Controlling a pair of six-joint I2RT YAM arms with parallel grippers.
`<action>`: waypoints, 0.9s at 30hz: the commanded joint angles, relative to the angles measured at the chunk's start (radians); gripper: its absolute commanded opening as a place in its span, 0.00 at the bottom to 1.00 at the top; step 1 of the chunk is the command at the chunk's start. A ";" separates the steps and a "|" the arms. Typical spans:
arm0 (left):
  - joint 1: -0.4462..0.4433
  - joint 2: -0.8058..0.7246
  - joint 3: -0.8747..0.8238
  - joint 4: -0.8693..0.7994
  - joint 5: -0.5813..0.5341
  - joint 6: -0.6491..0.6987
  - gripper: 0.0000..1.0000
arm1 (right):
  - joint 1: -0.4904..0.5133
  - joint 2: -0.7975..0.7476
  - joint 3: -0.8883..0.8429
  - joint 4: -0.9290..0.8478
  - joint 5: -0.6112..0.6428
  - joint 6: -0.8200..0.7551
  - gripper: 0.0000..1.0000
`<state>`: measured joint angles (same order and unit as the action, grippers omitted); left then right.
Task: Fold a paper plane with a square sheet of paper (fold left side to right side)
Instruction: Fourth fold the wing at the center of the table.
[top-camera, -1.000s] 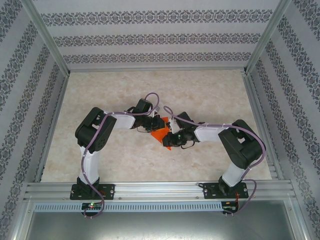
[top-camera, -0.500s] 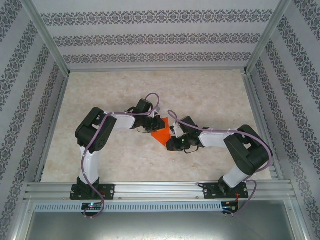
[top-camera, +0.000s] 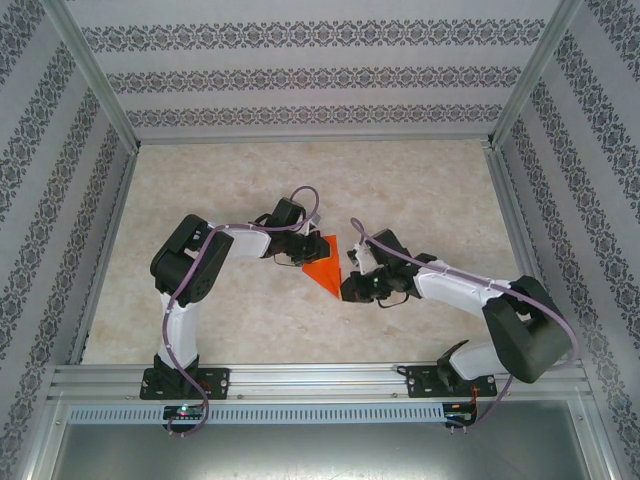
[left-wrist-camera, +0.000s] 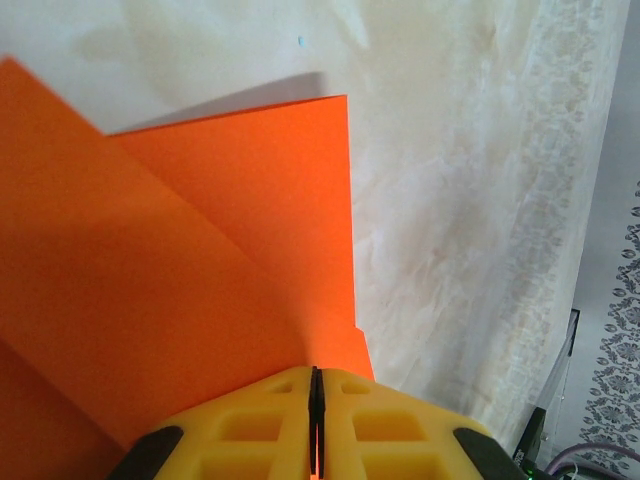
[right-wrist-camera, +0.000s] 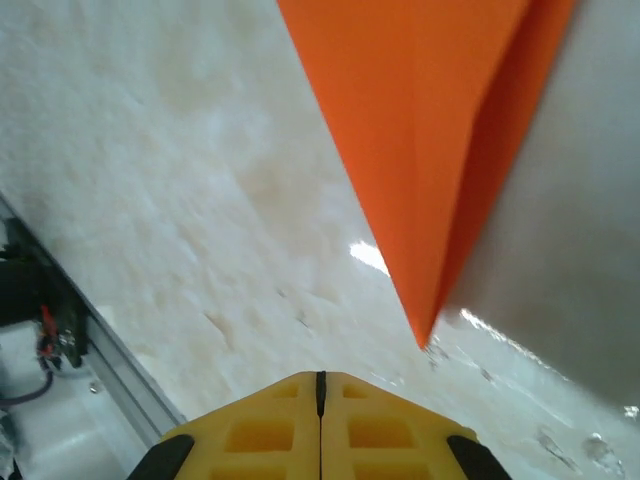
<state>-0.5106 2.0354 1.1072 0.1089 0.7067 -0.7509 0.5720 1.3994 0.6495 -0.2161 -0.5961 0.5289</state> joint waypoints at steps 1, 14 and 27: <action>-0.002 0.012 -0.027 -0.100 -0.081 0.031 0.13 | -0.022 0.035 0.063 0.024 -0.020 0.022 0.05; -0.007 0.011 -0.020 -0.094 -0.072 0.030 0.13 | -0.038 0.296 0.125 0.077 0.077 0.043 0.05; -0.009 -0.114 -0.004 -0.090 -0.055 0.066 0.23 | -0.039 0.343 0.102 -0.084 0.188 0.001 0.00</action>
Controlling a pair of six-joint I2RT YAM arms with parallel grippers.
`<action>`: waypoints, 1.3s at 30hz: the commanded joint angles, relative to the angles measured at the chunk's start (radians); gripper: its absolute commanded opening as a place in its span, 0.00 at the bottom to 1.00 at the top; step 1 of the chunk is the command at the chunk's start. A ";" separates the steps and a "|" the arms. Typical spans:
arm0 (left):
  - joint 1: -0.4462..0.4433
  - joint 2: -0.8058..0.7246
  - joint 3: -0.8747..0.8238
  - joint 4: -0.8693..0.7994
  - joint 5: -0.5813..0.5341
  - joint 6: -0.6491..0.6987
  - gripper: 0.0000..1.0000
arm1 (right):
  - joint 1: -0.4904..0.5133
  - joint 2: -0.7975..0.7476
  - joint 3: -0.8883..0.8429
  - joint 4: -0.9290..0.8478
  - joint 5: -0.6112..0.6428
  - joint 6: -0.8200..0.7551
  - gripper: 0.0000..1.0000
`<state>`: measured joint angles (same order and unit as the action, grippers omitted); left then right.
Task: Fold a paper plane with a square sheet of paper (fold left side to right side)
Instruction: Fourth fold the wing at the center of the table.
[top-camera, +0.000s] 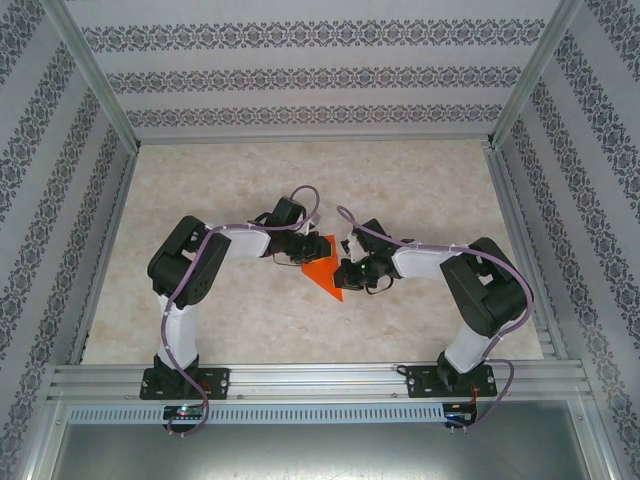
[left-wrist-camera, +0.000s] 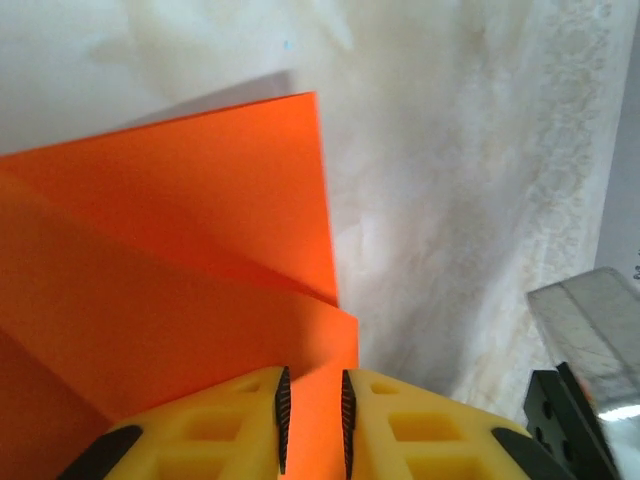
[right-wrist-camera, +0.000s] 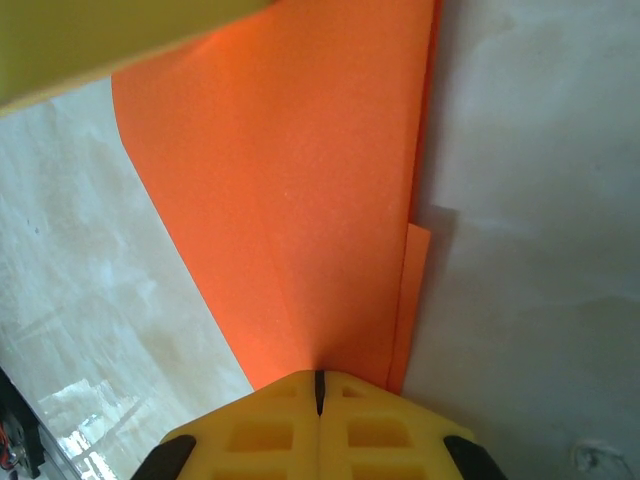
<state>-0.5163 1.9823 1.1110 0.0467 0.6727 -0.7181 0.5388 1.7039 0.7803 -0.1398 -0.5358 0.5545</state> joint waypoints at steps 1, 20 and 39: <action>-0.005 -0.075 -0.021 -0.014 -0.015 0.031 0.22 | -0.007 0.040 -0.027 -0.162 0.131 -0.026 0.00; -0.108 -0.045 -0.157 0.185 0.035 -0.043 0.09 | 0.002 0.058 -0.007 -0.178 0.137 -0.035 0.00; 0.000 0.036 -0.084 0.093 -0.021 0.023 0.07 | 0.026 0.077 0.010 -0.247 0.174 -0.061 0.00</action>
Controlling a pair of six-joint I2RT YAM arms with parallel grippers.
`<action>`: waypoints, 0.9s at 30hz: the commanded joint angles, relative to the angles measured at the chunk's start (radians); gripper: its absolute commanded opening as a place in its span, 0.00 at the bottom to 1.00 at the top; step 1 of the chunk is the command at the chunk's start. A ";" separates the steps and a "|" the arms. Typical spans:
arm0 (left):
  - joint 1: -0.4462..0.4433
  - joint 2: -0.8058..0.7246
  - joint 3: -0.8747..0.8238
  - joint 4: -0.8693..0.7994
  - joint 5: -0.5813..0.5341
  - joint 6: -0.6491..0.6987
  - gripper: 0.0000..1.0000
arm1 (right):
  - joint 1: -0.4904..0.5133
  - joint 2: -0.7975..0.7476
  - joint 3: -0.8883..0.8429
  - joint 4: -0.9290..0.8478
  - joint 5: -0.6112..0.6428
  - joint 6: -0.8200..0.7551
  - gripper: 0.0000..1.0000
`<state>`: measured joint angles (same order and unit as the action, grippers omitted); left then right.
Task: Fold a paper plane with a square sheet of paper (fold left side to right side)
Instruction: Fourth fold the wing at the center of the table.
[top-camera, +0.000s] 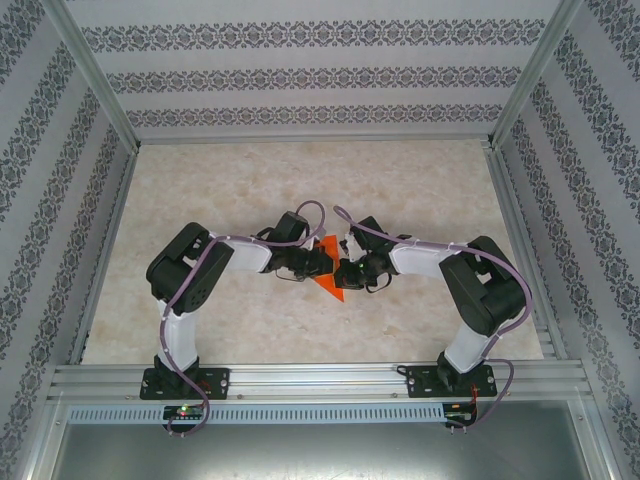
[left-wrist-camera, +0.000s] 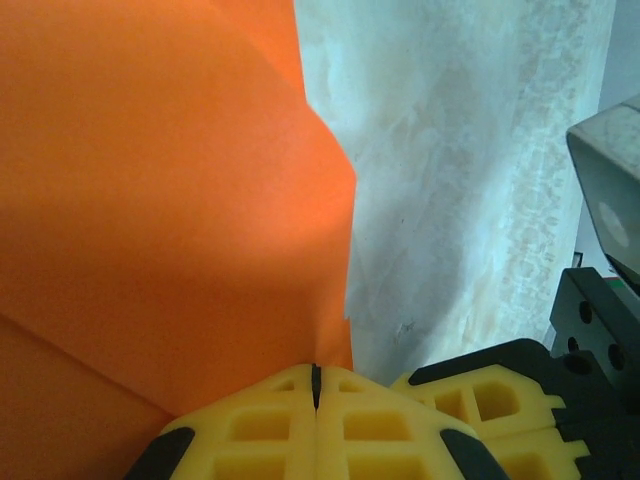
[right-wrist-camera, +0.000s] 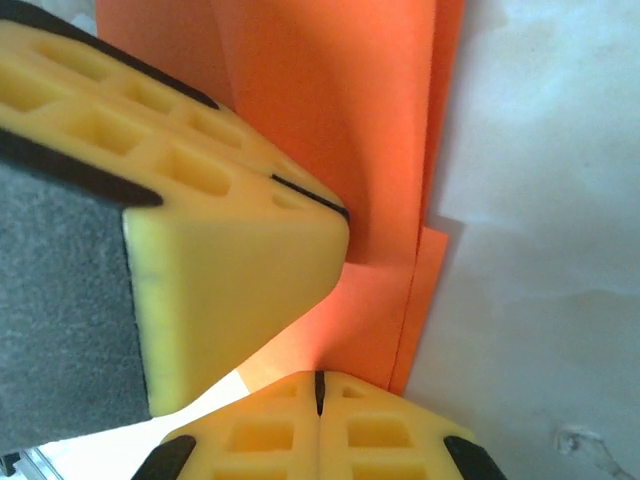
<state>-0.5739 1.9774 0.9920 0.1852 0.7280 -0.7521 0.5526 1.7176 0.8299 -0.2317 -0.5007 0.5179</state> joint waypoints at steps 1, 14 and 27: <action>0.068 0.047 0.046 -0.054 -0.075 0.066 0.07 | 0.012 0.063 -0.043 -0.155 0.139 -0.025 0.00; 0.210 0.133 0.214 -0.164 -0.043 0.185 0.07 | 0.013 0.063 -0.053 -0.153 0.137 -0.027 0.00; 0.323 0.205 0.322 -0.234 -0.022 0.220 0.09 | 0.023 0.057 -0.047 -0.142 0.125 -0.015 0.00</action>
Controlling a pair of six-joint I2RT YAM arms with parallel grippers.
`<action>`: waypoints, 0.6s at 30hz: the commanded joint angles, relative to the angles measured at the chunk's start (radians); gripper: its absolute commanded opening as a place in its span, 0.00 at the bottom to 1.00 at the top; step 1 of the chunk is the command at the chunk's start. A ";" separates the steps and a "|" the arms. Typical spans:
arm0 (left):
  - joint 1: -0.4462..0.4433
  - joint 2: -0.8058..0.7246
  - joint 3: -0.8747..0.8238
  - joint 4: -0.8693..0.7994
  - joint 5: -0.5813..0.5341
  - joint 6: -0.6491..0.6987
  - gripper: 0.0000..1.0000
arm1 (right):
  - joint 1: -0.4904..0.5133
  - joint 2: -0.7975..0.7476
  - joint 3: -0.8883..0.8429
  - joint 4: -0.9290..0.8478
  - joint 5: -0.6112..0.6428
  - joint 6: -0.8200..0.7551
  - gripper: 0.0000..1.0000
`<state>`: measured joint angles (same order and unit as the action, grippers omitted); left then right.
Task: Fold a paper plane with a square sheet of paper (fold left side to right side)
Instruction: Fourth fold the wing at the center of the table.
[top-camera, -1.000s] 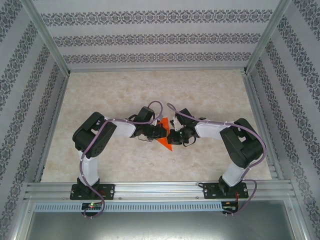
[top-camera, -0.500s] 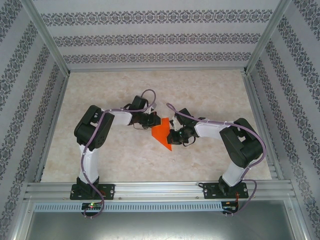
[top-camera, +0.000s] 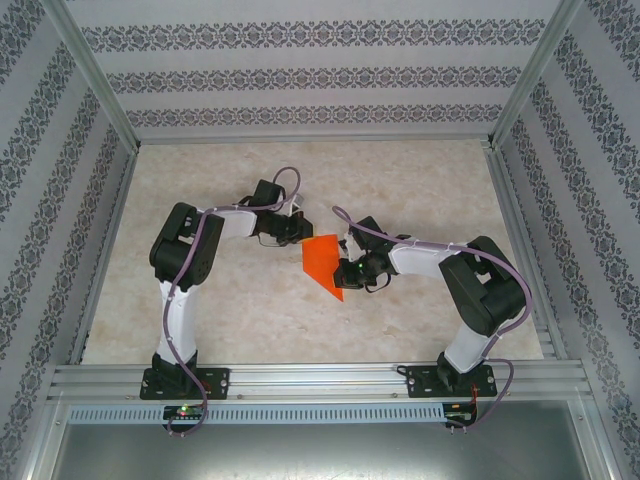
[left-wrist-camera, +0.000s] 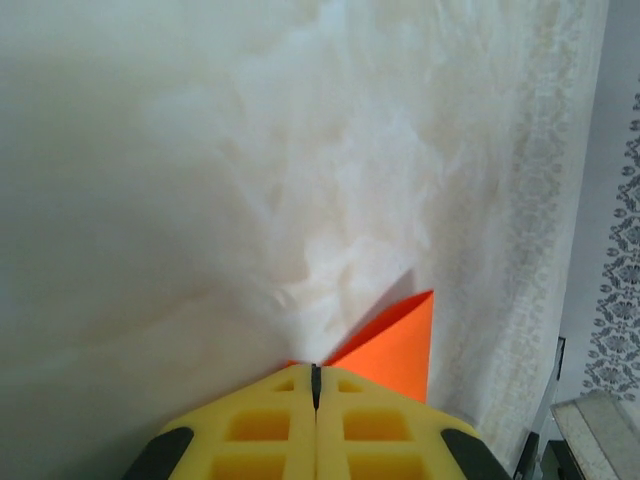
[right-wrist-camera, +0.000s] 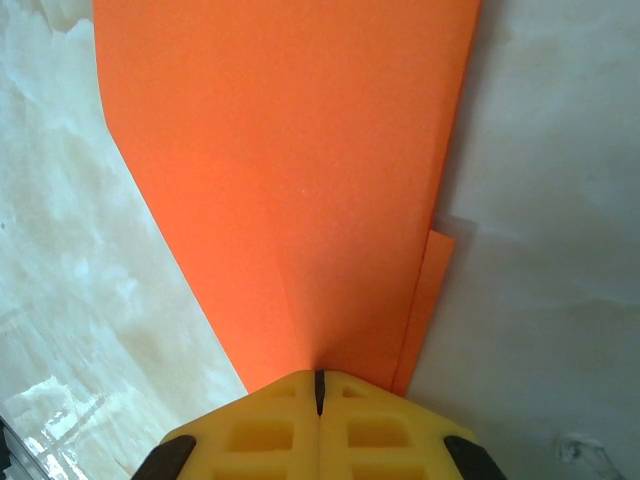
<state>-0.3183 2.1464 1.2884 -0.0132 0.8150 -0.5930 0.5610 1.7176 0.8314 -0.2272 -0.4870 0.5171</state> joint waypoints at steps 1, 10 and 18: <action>0.071 0.034 0.031 -0.035 -0.102 0.061 0.10 | 0.017 0.057 -0.048 -0.141 0.106 -0.011 0.00; 0.094 -0.112 -0.001 -0.037 -0.075 0.055 0.26 | 0.020 -0.039 -0.062 0.040 0.049 0.046 0.14; 0.073 -0.368 -0.304 0.119 -0.083 -0.083 0.39 | -0.025 -0.279 -0.092 0.131 0.186 0.010 0.52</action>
<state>-0.2359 1.8423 1.0718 0.0265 0.7422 -0.6071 0.5621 1.5280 0.7567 -0.1406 -0.4004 0.5507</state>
